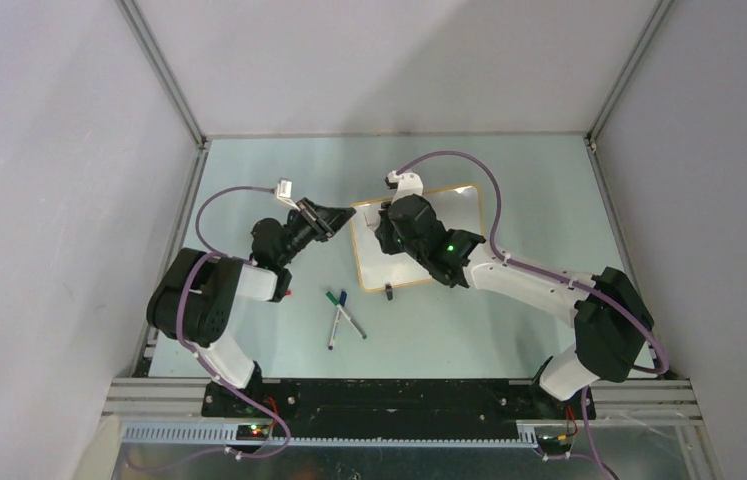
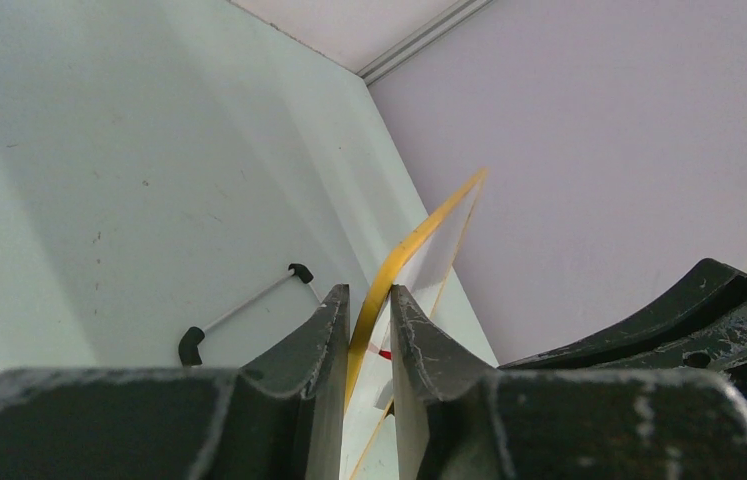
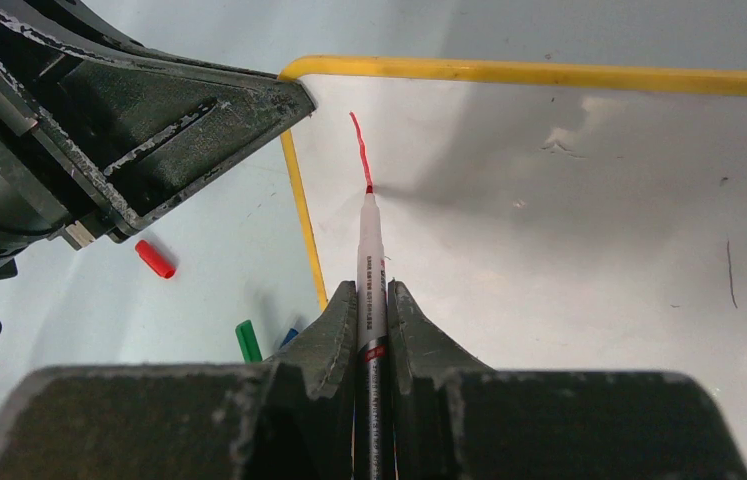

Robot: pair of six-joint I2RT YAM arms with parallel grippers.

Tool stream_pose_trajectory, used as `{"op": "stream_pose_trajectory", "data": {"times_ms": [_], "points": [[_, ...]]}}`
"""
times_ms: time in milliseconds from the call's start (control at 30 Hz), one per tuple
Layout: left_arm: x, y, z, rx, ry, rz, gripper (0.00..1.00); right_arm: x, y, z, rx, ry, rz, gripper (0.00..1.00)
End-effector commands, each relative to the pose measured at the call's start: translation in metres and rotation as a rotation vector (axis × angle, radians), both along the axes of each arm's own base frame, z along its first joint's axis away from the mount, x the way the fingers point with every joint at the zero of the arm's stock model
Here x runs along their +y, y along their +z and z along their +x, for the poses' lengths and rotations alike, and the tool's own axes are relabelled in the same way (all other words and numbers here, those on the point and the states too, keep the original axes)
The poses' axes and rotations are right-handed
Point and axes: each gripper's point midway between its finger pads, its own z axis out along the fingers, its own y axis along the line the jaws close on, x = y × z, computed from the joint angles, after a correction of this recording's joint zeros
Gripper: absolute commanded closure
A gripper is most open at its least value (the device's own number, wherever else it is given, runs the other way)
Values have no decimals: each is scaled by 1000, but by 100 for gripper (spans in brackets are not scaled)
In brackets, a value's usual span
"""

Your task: Write a sentence on the whiteboard

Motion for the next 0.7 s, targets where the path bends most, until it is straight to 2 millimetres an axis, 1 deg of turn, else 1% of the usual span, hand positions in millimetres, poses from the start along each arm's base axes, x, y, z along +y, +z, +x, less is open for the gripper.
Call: {"op": "stream_pose_trajectory", "data": {"times_ms": [0,100,233,400,667], "points": [[-2,27,-1,-101,-6,-1,76,-3,32,6,-46,-22,48,100],[-2,28,-1,-103,-6,-1,76,-3,42,3,-69,-15,59,100],[-1,29,-1,-105,-4,1,76,-6,51,3,-95,-24,59,100],[-1,29,-1,-105,-2,3,76,0,57,3,-125,-4,67,100],[-1,28,-1,-104,-3,5,76,1,64,7,-156,-8,80,100]]}}
